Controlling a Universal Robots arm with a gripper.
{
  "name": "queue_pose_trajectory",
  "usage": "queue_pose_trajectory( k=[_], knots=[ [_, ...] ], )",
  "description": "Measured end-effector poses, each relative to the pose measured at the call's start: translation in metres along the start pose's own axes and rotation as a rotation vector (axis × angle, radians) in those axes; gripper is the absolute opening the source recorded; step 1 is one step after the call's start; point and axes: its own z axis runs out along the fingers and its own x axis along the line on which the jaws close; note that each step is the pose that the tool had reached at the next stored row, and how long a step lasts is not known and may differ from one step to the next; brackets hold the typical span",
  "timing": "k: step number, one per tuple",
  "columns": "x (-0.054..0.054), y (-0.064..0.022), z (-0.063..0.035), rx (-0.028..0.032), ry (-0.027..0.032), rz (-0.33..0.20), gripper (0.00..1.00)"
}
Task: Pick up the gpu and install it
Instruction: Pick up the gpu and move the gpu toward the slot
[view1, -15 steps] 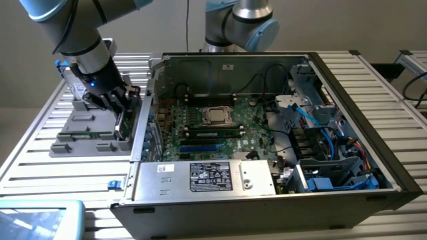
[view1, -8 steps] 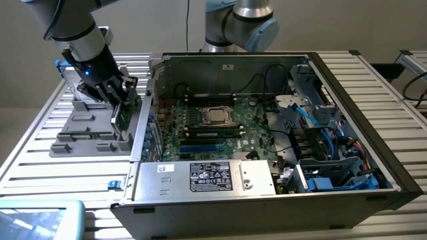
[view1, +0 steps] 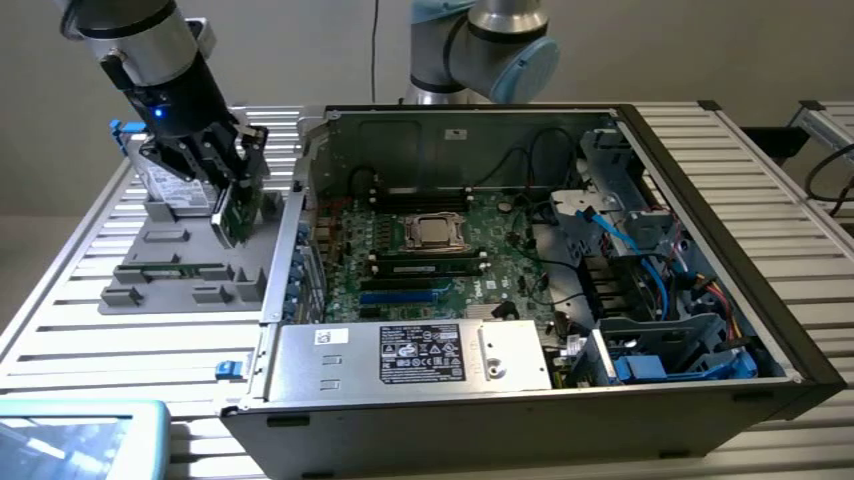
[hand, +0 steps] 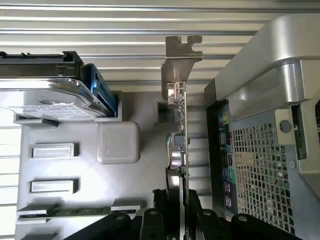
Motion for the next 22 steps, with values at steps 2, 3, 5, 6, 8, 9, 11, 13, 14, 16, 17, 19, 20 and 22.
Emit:
queue_pose_trajectory(
  k=[2,3,5,6,8,9,11,13,14,16,17,19,20,22],
  knots=[
    [-0.001,0.0013,-0.0090,-0.0001,0.0004,0.000,0.28],
    [-0.001,0.0019,-0.0134,0.0000,0.0008,0.000,0.28],
    [-0.002,0.0031,-0.0222,0.0001,0.0018,0.000,0.28],
    [-0.002,0.0038,-0.0266,0.0000,0.0022,0.000,0.28],
    [-0.003,0.0051,-0.0357,0.0001,0.0027,0.000,0.28],
    [-0.003,0.0057,-0.0403,0.0001,0.0029,0.000,0.28],
    [-0.004,0.0070,-0.0494,0.0002,0.0035,0.000,0.28],
    [-0.004,0.0081,-0.0581,0.0002,0.0046,0.000,0.28],
    [-0.005,0.0086,-0.0627,0.0002,0.0054,0.001,0.28],
    [-0.007,0.0095,-0.0715,0.0005,0.0096,0.001,0.28],
    [-0.008,0.0098,-0.0755,0.0007,0.0126,0.002,0.28],
    [-0.009,0.0106,-0.0834,0.0010,0.0189,0.003,0.28],
    [-0.011,0.0110,-0.0874,0.0012,0.0220,0.003,0.28],
    [-0.014,0.0120,-0.0958,0.0015,0.0278,0.004,0.28]
  ],
)
